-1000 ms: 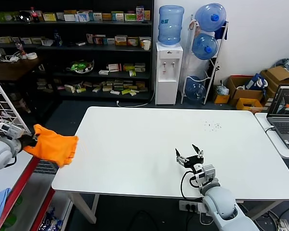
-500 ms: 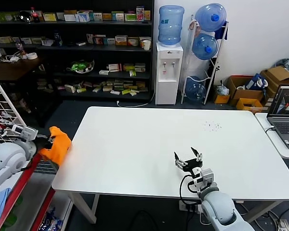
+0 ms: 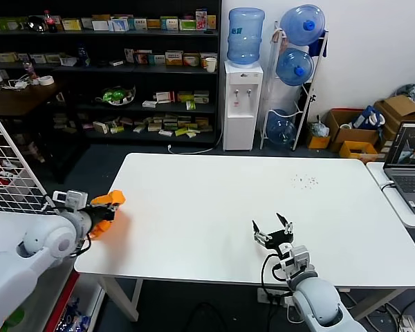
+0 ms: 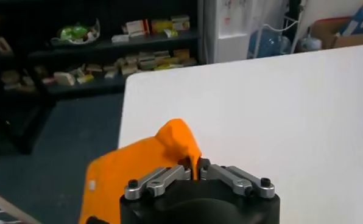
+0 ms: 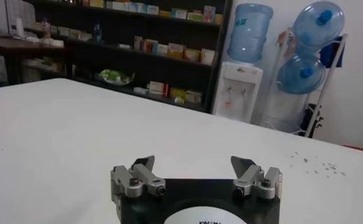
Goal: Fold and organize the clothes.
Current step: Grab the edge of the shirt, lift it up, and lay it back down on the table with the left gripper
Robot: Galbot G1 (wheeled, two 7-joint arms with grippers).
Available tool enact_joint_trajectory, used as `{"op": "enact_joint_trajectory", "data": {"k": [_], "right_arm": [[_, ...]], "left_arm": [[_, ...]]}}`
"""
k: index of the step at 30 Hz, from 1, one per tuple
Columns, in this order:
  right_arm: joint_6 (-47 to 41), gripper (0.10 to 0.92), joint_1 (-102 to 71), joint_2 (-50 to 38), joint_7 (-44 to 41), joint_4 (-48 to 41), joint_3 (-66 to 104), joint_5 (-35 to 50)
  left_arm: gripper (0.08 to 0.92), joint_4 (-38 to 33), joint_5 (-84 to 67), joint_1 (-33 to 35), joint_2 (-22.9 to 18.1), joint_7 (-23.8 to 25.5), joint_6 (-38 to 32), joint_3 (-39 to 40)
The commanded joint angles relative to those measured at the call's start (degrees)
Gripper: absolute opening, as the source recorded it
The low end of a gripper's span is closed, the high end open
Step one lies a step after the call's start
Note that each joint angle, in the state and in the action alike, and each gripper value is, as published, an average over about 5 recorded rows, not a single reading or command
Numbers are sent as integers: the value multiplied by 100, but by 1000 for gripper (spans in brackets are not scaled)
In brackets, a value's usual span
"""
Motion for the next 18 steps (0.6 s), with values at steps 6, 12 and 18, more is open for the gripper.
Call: {"op": "enact_joint_trajectory", "data": {"k": [6, 12, 18], "right_arm": [[288, 823, -193, -208, -207, 87, 201, 91], [373, 823, -377, -367, -293, 144, 396, 153], [367, 823, -412, -463, -253, 124, 554, 220]], "left_arm": [[131, 907, 624, 83, -3295, -632, -635, 252], [131, 1345, 1122, -76, -4463, -634, -910, 405], [131, 1581, 1296, -115, -5254, -743, -1109, 557]]}}
